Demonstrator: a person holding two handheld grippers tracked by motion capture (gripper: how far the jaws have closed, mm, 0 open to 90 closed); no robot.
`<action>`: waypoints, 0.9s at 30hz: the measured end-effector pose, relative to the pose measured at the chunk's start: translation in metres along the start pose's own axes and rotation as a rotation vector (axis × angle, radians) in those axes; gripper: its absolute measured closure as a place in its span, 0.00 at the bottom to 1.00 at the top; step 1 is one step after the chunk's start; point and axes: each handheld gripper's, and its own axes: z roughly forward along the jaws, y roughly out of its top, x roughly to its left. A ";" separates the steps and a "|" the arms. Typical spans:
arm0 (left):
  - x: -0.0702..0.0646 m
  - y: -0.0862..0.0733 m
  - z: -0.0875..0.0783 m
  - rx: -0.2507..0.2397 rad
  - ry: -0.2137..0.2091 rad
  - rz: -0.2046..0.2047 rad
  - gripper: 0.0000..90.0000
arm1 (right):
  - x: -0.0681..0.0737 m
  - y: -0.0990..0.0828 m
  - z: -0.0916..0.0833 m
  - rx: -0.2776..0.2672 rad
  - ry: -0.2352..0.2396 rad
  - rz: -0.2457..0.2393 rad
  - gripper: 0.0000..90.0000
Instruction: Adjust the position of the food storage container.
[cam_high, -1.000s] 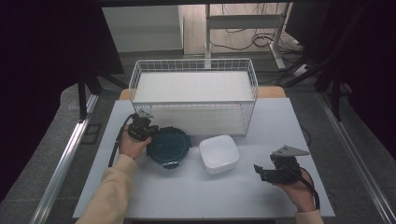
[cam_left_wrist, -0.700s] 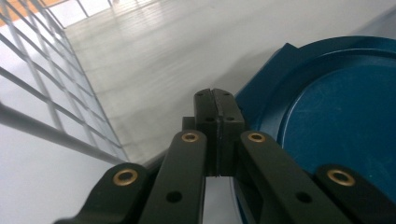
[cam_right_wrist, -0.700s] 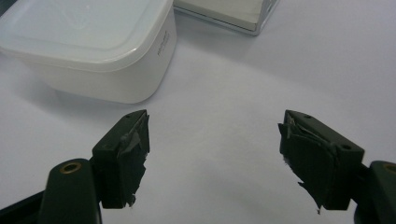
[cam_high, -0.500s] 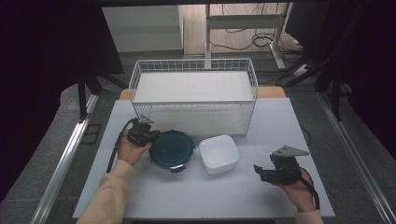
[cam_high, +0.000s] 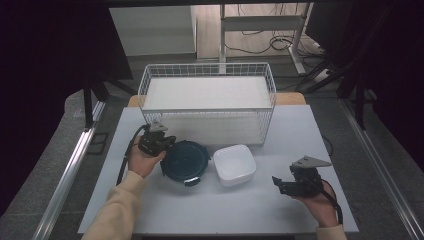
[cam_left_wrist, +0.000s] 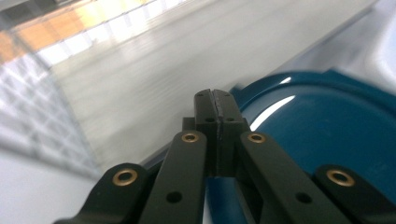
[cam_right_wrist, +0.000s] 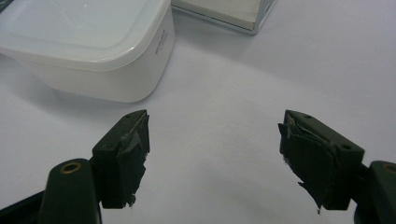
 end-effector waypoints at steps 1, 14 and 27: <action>-0.004 0.002 0.003 -0.011 -0.004 -0.008 1.00 | 0.001 0.000 0.000 0.001 0.000 -0.001 0.27; -0.020 0.020 0.044 0.030 0.018 0.052 1.00 | -0.001 -0.001 -0.001 0.000 0.001 0.000 0.27; -0.013 0.023 0.051 0.092 0.014 0.030 1.00 | -0.001 -0.002 0.000 0.003 0.000 -0.002 0.27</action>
